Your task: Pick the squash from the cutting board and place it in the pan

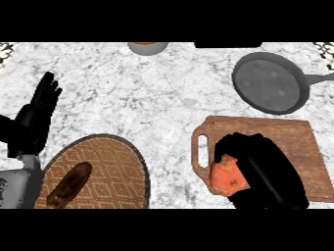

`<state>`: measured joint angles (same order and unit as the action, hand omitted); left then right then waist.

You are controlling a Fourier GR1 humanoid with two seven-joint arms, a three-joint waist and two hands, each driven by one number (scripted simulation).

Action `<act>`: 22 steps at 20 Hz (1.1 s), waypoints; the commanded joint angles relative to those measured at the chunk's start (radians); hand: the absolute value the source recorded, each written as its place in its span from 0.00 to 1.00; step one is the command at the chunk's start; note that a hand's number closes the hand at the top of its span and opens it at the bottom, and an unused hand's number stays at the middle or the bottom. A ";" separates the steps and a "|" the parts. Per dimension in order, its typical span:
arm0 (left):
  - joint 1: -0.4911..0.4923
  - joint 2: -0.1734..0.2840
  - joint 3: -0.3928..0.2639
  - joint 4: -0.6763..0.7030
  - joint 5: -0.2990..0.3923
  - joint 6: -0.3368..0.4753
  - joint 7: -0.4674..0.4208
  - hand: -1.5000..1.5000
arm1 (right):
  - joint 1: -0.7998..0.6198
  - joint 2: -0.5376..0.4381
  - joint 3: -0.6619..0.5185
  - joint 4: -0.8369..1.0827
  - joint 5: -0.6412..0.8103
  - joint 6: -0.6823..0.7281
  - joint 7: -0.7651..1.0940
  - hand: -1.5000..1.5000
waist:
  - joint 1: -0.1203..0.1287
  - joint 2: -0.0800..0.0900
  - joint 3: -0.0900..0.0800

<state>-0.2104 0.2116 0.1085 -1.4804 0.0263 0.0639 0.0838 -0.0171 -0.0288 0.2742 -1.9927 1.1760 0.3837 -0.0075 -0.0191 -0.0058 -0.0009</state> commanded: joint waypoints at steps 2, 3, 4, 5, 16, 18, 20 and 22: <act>-0.059 -0.021 -0.017 0.037 -0.021 0.018 0.009 0.50 | -0.062 0.027 -0.134 -0.071 -0.108 -0.013 0.062 1.00 | 0.012 0.007 0.001; -0.048 0.012 0.008 0.007 0.002 -0.009 0.019 0.50 | -0.098 0.028 -0.205 -0.124 -0.161 0.052 0.072 1.00 | 0.014 0.006 0.001; -0.043 0.022 0.009 -0.042 0.021 -0.024 0.072 0.50 | -0.137 0.028 -0.161 -0.064 -0.179 0.011 0.151 1.00 | 0.023 0.005 0.001; 0.006 -0.022 -0.017 -0.039 -0.010 0.010 0.014 0.50 | -0.124 0.028 -0.236 -0.079 -0.276 0.008 0.109 1.00 | 0.022 0.006 0.001; -0.019 -0.024 -0.015 0.020 -0.004 -0.020 -0.024 0.50 | -0.506 -0.211 -0.643 0.545 -0.419 -0.124 -0.079 1.00 | 0.039 0.015 0.002; -0.047 -0.029 -0.048 -0.061 -0.029 0.006 0.068 0.50 | -0.578 -0.235 -0.658 0.694 -0.408 -0.171 -0.103 1.00 | 0.047 0.014 0.003; -0.017 -0.056 -0.062 -0.057 -0.033 0.014 0.061 0.50 | -0.628 -0.250 -0.646 0.839 -0.362 -0.271 -0.174 1.00 | 0.054 0.016 0.002; -0.026 -0.052 -0.044 -0.009 -0.035 0.012 -0.016 0.50 | -0.642 -0.315 -0.661 0.920 -0.297 -0.363 -0.235 1.00 | 0.065 0.025 0.003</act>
<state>-0.2340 0.1704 0.0682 -1.4978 -0.0026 0.0708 0.0959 -0.5876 -0.2660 -0.3578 -1.2777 0.8123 0.1571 -0.1401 0.0300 0.0115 0.0012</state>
